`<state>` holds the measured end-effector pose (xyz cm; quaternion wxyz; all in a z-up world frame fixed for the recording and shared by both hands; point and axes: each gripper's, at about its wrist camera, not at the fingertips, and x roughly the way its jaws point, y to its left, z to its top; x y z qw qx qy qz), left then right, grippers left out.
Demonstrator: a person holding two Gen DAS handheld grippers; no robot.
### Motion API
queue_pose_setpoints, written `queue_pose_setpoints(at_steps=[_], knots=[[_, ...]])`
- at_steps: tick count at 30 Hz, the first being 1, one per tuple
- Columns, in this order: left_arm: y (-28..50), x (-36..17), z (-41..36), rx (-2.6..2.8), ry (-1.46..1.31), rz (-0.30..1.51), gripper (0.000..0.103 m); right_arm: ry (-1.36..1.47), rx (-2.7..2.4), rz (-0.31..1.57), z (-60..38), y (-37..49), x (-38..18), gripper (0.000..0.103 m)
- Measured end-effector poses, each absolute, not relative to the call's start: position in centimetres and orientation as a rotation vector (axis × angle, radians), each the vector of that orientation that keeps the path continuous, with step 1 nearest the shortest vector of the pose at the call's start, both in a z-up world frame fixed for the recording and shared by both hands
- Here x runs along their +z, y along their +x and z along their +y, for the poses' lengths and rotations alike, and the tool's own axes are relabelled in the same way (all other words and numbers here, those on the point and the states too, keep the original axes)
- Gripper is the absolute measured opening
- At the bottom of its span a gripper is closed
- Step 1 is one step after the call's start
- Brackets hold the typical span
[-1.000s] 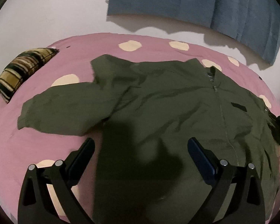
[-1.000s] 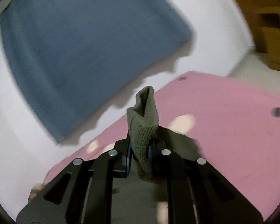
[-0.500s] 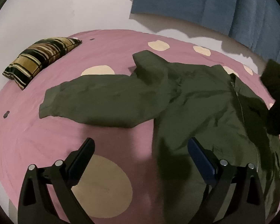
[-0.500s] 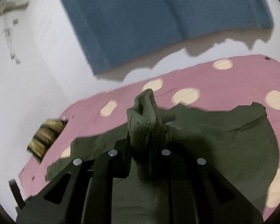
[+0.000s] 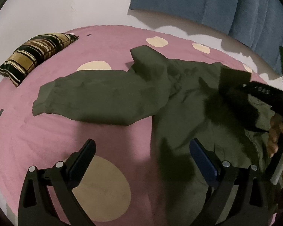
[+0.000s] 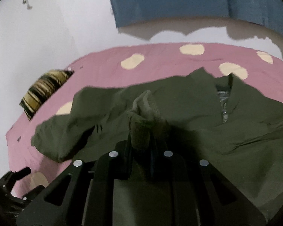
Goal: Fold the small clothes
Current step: 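Carry the sleeve across the jacket front with the right gripper and release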
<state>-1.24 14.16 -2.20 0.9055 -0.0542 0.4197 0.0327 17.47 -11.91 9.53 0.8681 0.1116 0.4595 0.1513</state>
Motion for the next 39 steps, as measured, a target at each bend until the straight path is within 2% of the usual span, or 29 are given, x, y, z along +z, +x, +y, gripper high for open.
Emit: queue_pose_setpoints(at_steps=[9,13,16,18,23,25,28,32,36,39], knots=[[-1.0,-2.6,14.0,0.060,-0.117,0.889,0.099,0.188,0.366,1.026,-8.6,17.9,7.3,0.017],[-1.0,-2.6,13.9,0.057,-0.114,0.892,0.099,0.220,0.398,1.058,-8.0,17.9,6.5,0.028],[-0.9,-2.7,13.9,0.056,-0.114,0.895,0.099,0.256,0.427,1.088,-7.7,17.7,5.7,0.042],[-0.8,-2.8,13.8,0.056,-0.114,0.900,0.099,0.274,0.469,1.118,-7.3,17.5,5.3,0.049],[-0.8,-3.0,13.5,0.046,-0.107,0.905,0.099,0.365,0.561,1.123,-9.1,16.2,6.3,0.049],[-0.8,-3.0,13.4,0.040,-0.102,0.902,0.099,0.415,0.557,1.081,-12.1,15.4,7.8,0.049],[-0.7,-2.9,13.1,0.033,-0.099,0.897,0.099,0.460,0.460,0.998,-18.7,14.1,10.3,0.055],[-0.3,-3.0,12.5,0.023,-0.101,0.898,0.099,0.474,0.138,0.891,-31.2,11.9,12.3,0.060],[0.3,-3.2,11.6,0.008,-0.106,0.907,0.099,0.547,-0.157,0.925,-40.5,10.1,9.8,0.060],[0.5,-3.4,10.6,-0.002,-0.103,0.915,0.099,0.637,-0.116,0.989,-43.1,9.8,6.9,0.060]])
